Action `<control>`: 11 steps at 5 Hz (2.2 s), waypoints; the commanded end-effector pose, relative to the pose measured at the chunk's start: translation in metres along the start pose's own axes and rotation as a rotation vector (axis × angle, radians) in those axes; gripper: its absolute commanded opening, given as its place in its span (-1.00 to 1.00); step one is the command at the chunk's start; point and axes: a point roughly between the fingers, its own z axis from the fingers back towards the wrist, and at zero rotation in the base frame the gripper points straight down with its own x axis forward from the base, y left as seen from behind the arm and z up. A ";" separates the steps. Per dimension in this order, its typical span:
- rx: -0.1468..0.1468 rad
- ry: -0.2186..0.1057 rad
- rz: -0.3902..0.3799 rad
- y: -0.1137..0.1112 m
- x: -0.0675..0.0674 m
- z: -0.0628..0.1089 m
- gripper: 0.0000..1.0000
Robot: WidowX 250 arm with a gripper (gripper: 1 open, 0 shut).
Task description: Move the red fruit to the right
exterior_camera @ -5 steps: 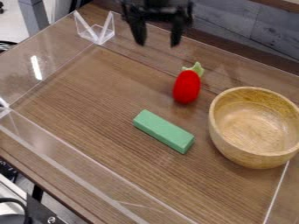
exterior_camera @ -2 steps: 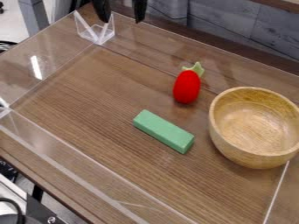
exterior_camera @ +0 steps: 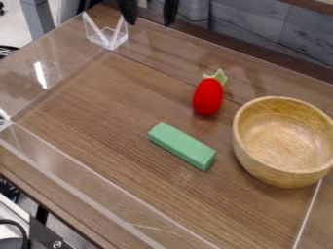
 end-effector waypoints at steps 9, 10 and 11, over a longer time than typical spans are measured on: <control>0.024 0.032 -0.105 0.028 0.014 -0.035 1.00; 0.042 0.016 -0.055 0.038 0.019 -0.027 1.00; 0.059 -0.004 -0.007 0.049 0.025 -0.020 1.00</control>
